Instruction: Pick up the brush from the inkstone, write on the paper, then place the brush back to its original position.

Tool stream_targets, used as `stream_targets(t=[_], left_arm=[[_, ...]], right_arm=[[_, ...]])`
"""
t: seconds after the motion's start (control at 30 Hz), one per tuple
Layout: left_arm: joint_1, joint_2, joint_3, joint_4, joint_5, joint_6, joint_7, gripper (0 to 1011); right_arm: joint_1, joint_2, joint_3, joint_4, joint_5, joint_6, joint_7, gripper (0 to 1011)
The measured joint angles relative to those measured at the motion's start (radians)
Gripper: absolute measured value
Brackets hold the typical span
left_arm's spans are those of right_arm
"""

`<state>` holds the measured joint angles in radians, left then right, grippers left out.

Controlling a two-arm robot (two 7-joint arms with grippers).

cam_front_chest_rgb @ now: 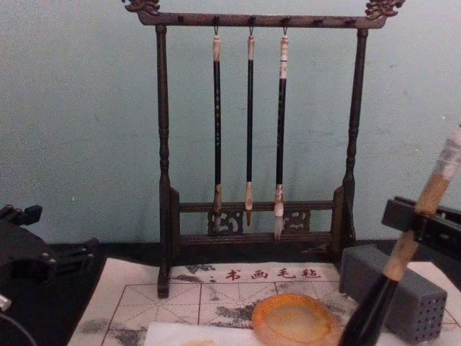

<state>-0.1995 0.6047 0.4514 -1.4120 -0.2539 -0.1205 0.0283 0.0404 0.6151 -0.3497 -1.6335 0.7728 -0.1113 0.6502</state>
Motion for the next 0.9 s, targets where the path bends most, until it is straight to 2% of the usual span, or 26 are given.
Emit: stream_targets(t=[0.4, 0.9], left_arm=[[0.000, 0.000, 0.000, 0.000, 0.000, 0.000, 0.000, 1001], [0.000, 0.000, 0.000, 0.000, 0.000, 0.000, 0.000, 1001]], right_arm=[[-0.047, 0.042, 0.026, -0.037, 0.019, -0.026, 0.037, 184], [-0.098, 0.108, 0.039, -0.078, 0.042, -0.063, 0.129, 184]])
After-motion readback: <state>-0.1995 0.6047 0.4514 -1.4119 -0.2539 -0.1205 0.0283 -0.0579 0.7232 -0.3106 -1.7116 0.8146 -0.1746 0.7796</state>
